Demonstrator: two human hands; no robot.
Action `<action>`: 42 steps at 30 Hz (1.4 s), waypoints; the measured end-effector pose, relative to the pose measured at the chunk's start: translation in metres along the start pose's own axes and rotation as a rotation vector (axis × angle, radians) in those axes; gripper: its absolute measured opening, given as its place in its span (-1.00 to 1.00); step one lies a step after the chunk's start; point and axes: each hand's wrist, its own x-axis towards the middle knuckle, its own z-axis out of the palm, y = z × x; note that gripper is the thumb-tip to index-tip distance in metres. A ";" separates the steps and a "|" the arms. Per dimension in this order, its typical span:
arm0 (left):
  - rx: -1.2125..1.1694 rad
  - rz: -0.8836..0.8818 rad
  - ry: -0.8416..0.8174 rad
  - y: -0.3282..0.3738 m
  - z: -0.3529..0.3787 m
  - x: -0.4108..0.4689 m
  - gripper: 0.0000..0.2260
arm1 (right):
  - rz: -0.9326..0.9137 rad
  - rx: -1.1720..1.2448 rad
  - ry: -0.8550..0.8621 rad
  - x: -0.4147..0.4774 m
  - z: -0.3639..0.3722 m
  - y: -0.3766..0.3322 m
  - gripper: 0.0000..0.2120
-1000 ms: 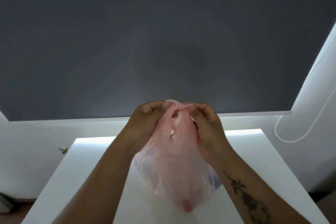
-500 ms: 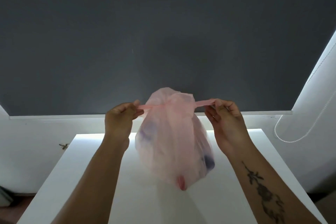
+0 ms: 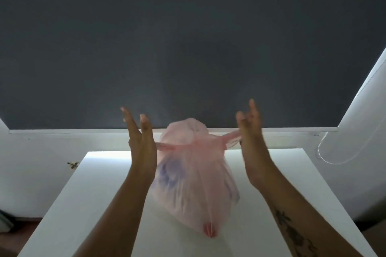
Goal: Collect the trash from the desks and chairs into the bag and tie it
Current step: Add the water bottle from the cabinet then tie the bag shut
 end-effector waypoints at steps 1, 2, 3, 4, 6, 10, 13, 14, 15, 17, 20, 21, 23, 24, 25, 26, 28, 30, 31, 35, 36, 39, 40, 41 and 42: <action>0.049 0.008 -0.037 -0.006 0.002 -0.001 -0.41 | -0.061 -0.117 -0.067 -0.005 0.011 0.002 -0.19; 0.129 0.006 -0.071 -0.012 0.002 -0.003 -0.39 | -0.135 -0.253 -0.131 -0.010 0.022 0.008 -0.06; 0.206 0.000 -0.100 -0.018 0.002 -0.004 -0.37 | -0.204 -0.420 -0.181 -0.014 0.032 0.015 -0.01; 0.269 -0.005 -0.122 -0.026 0.000 -0.004 -0.38 | -0.238 -0.587 -0.215 -0.016 0.042 0.022 -0.03; 0.342 -0.040 -0.167 -0.046 -0.003 -0.007 -0.34 | -0.176 -0.791 -0.267 -0.018 0.053 0.033 -0.06; 0.335 -0.109 -0.323 -0.073 -0.009 -0.020 -0.19 | -0.082 -0.708 -0.231 -0.020 0.068 0.043 -0.23; 0.356 -0.129 -0.379 -0.075 -0.010 -0.016 -0.14 | -0.093 -0.653 -0.080 -0.028 0.080 0.045 -0.31; 0.384 -0.131 -0.383 -0.073 -0.008 -0.015 -0.14 | -0.069 -0.582 -0.055 -0.031 0.082 0.046 -0.34; 0.407 -0.128 -0.385 -0.073 -0.004 -0.016 -0.17 | -0.056 -0.524 -0.032 -0.036 0.079 0.048 -0.41; 0.424 -0.096 -0.405 -0.071 0.007 -0.022 -0.24 | -0.082 -0.491 0.030 -0.042 0.067 0.051 -0.61; 0.427 -0.037 -0.458 -0.064 0.037 -0.042 -0.29 | -0.033 -0.449 0.114 -0.048 0.033 0.052 -0.83; 0.431 -0.020 -0.470 -0.062 0.050 -0.050 -0.29 | -0.046 -0.476 0.131 -0.049 0.019 0.052 -0.81; 0.437 0.006 -0.498 -0.056 0.078 -0.068 -0.26 | -0.091 -0.573 0.169 -0.051 -0.013 0.052 -0.83; 0.436 0.024 -0.511 -0.055 0.094 -0.077 -0.27 | -0.107 -0.614 0.191 -0.052 -0.031 0.053 -0.85; 0.432 0.041 -0.523 -0.052 0.110 -0.088 -0.28 | -0.119 -0.647 0.215 -0.053 -0.052 0.054 -0.85; 0.426 0.054 -0.533 -0.050 0.127 -0.099 -0.30 | -0.131 -0.669 0.234 -0.052 -0.074 0.056 -0.85; 0.416 0.074 -0.550 -0.042 0.164 -0.124 -0.31 | -0.150 -0.666 0.250 -0.052 -0.120 0.060 -0.84; 0.415 0.094 -0.552 -0.033 0.205 -0.155 -0.29 | -0.172 -0.636 0.249 -0.052 -0.170 0.060 -0.85; 0.415 0.102 -0.544 -0.027 0.225 -0.171 -0.31 | -0.176 -0.629 0.245 -0.052 -0.195 0.060 -0.86; 0.413 0.086 -0.524 -0.005 0.308 -0.238 -0.34 | -0.162 -0.595 0.206 -0.049 -0.305 0.057 -0.88; 0.409 0.073 -0.522 0.001 0.327 -0.252 -0.30 | -0.147 -0.587 0.195 -0.047 -0.331 0.058 -0.87; 0.396 0.045 -0.517 0.017 0.378 -0.289 -0.25 | -0.167 -0.604 0.191 -0.041 -0.394 0.058 -0.90; 0.384 0.042 -0.516 0.020 0.391 -0.299 -0.26 | -0.185 -0.612 0.182 -0.039 -0.409 0.057 -0.92; 0.371 0.035 -0.511 0.022 0.403 -0.307 -0.28 | -0.196 -0.620 0.170 -0.036 -0.423 0.057 -0.92; 0.362 0.024 -0.506 0.022 0.414 -0.314 -0.30 | -0.202 -0.621 0.159 -0.033 -0.436 0.057 -0.92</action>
